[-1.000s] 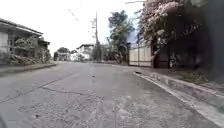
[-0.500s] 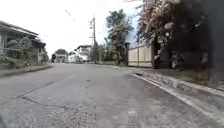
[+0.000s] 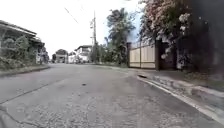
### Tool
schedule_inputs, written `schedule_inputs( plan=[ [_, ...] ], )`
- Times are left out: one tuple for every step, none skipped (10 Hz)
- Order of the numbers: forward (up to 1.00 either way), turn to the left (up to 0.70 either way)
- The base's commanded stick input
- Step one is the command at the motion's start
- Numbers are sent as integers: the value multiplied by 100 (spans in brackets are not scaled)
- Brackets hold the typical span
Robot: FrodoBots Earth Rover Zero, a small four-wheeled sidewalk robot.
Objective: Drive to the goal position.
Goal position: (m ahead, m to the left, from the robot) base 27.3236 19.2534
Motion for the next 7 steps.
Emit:
schedule_inputs(
  plan=[
    [100, 0],
    [100, 0],
    [100, 0],
    [100, 0],
    [100, 6],
    [100, 4],
    [100, 0]
  ],
)
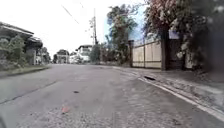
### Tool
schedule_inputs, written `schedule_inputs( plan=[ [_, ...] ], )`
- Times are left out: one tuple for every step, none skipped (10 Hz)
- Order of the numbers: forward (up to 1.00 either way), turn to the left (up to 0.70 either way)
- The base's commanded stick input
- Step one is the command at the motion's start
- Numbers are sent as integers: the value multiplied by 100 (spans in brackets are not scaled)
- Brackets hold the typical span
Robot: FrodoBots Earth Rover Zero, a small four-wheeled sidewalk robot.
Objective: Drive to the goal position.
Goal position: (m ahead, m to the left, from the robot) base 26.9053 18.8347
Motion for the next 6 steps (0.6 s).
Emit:
schedule_inputs(
  plan=[
    [100, 0],
    [100, 0],
    [100, 0],
    [100, 0],
    [100, 6],
    [100, 0]
  ],
)
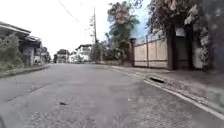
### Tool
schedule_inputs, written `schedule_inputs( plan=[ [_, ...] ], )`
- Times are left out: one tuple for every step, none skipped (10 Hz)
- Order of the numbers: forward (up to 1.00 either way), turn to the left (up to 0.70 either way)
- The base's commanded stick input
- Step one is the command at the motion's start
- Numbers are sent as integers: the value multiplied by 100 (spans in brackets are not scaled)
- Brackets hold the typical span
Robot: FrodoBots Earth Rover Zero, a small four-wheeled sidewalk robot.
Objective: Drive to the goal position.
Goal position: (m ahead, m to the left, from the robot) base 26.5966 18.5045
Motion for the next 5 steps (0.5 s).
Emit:
schedule_inputs(
  plan=[
    [100, 0],
    [100, 0],
    [100, 0],
    [100, 5],
    [100, 5]
  ],
)
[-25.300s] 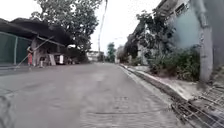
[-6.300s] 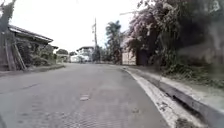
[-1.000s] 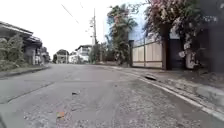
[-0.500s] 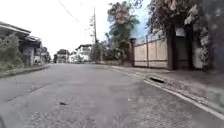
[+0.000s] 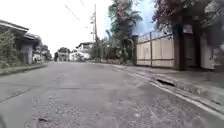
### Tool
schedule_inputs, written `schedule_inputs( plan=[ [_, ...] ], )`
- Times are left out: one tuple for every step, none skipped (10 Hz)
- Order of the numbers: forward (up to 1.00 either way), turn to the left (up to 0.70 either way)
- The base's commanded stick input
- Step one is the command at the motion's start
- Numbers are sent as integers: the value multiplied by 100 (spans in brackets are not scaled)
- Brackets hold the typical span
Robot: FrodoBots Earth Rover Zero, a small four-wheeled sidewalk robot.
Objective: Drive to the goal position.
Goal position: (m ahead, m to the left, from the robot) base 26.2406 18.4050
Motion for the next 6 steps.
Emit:
schedule_inputs(
  plan=[
    [100, 2],
    [100, 0],
    [100, 0],
    [100, 9],
    [100, 9],
    [100, 1]
  ],
)
